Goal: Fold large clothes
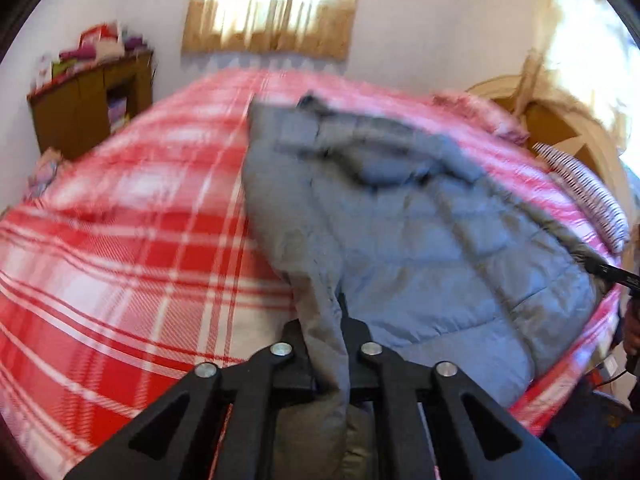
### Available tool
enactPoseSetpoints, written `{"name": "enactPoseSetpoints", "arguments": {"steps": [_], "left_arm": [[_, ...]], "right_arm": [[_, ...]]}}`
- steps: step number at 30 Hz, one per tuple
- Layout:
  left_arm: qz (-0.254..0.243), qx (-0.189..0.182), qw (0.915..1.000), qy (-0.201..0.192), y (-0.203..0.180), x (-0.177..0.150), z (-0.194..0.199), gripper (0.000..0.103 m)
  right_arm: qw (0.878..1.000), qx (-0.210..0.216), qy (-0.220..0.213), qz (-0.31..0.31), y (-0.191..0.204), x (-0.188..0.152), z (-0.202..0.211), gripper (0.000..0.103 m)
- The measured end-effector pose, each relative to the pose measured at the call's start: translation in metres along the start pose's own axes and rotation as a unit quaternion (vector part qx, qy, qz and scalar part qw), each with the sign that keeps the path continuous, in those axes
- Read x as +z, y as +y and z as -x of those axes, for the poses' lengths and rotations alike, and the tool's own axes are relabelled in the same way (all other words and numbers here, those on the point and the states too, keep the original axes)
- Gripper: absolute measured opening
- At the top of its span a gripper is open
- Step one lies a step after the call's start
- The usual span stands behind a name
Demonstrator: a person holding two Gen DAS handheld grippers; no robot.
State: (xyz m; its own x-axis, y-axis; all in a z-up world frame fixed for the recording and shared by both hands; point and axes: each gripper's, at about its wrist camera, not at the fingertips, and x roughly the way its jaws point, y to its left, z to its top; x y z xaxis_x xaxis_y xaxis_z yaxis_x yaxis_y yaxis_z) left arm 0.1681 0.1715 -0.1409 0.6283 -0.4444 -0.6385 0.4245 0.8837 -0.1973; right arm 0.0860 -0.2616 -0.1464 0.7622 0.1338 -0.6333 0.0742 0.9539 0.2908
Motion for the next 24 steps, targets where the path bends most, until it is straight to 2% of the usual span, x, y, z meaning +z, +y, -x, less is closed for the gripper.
{"name": "enactPoseSetpoints", "arguments": {"steps": [2,6,8,10,12,13,18,20,24], "left_arm": [[0.01,-0.035,0.9987,-0.034,-0.004,0.011,0.041,0.004],[0.004,-0.059,0.9947,-0.084,-0.011,0.026,0.109,0.004],[-0.009,-0.057,0.9927,-0.106,-0.014,0.036,0.135,0.004],[-0.012,-0.052,0.9926,-0.11,-0.009,0.048,0.137,0.004],[-0.025,-0.029,0.9931,-0.111,0.002,0.066,0.115,0.004],[-0.027,-0.019,0.9936,-0.108,0.01,0.074,0.1,0.004],[-0.022,0.041,0.995,-0.088,0.057,0.11,-0.001,0.007],[-0.012,0.049,0.9954,-0.082,0.069,0.119,-0.031,0.008],[0.02,0.057,0.9952,-0.078,0.096,0.133,-0.059,0.017]], "right_arm": [[0.999,0.011,-0.031,-0.006,0.003,0.009,0.028,0.007],[0.994,0.029,-0.101,-0.005,0.012,0.03,0.095,0.007],[0.991,0.033,-0.132,0.001,0.017,0.046,0.112,0.007],[0.988,0.04,-0.15,0.004,0.018,0.064,0.113,0.007],[0.987,0.039,-0.155,0.009,0.017,0.083,0.095,0.007],[0.988,0.038,-0.151,0.008,0.015,0.099,0.073,0.007],[0.992,0.015,-0.122,-0.023,0.004,0.14,-0.018,0.007],[0.993,0.006,-0.109,-0.039,-0.005,0.155,-0.055,0.007],[0.995,-0.011,-0.087,-0.049,-0.02,0.17,-0.099,0.007]]}}
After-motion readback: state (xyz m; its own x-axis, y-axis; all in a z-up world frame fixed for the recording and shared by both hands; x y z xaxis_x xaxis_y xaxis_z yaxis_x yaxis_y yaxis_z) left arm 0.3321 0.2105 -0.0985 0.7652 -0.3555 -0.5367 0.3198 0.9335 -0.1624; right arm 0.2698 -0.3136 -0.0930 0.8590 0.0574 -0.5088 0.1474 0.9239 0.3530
